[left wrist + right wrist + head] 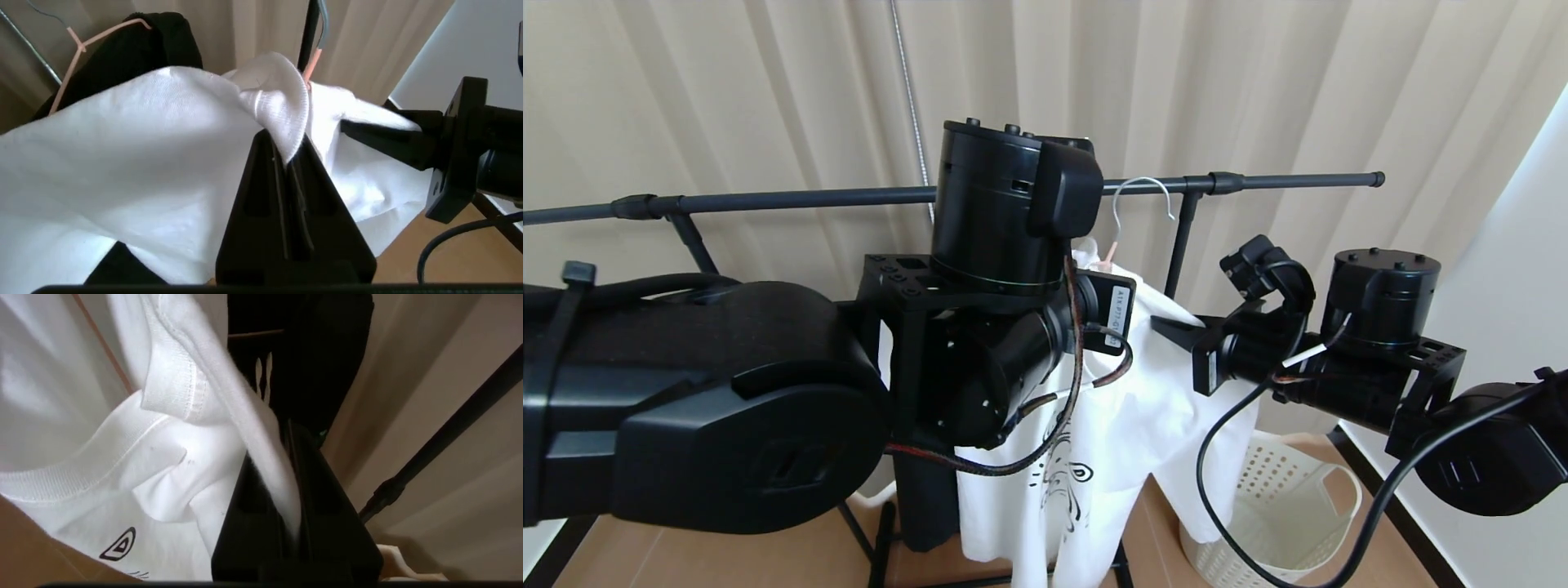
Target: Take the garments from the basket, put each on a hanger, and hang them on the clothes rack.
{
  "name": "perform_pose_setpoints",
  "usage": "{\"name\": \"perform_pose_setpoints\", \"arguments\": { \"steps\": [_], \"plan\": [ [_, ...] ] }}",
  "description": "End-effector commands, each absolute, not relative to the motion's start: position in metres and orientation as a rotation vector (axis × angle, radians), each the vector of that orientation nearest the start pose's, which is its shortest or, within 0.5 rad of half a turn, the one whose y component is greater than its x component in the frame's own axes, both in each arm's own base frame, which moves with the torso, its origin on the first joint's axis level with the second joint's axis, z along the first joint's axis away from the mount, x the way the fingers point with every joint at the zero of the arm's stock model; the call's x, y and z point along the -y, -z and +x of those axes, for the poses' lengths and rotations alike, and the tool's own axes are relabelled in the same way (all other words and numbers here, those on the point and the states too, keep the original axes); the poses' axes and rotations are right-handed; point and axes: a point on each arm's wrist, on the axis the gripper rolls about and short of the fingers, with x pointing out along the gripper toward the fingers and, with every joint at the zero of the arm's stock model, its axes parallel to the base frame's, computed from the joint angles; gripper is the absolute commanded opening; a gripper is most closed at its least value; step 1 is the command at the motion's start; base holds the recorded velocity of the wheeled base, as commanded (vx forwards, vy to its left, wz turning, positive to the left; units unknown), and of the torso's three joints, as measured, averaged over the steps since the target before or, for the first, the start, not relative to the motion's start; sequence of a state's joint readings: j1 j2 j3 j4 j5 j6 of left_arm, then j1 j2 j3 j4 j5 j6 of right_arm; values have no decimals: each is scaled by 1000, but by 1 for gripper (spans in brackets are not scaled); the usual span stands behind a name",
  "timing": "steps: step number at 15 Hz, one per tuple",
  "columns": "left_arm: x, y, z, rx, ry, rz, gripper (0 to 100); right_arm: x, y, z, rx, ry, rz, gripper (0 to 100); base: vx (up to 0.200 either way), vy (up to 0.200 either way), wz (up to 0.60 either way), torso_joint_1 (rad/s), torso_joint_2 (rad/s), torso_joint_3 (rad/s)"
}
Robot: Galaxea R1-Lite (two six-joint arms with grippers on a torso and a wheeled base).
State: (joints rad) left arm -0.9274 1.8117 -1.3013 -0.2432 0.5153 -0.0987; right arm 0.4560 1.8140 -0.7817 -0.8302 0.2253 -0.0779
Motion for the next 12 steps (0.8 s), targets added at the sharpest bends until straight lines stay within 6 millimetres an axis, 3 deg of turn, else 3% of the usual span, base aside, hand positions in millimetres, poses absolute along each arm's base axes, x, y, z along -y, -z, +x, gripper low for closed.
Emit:
{"name": "perform_pose_setpoints", "arguments": {
  "steps": [1,9,10,12],
  "plan": [
    [286,-244,220,-223,416,87,0,-153,-160,287,-176,-699,-102,0,0,0,0,0,0,0],
    [291,-239,217,-232,431,106,0,-153,-169,286,-148,-685,-91,0,0,0,0,0,0,0],
    [291,-239,217,-232,430,111,100,-152,-171,285,-144,-683,-84,0,0,0,0,0,0,0],
    [292,-240,216,-230,437,116,100,-151,-172,285,-141,-680,-84,0,0,0,0,0,0,0]
  ]
}}
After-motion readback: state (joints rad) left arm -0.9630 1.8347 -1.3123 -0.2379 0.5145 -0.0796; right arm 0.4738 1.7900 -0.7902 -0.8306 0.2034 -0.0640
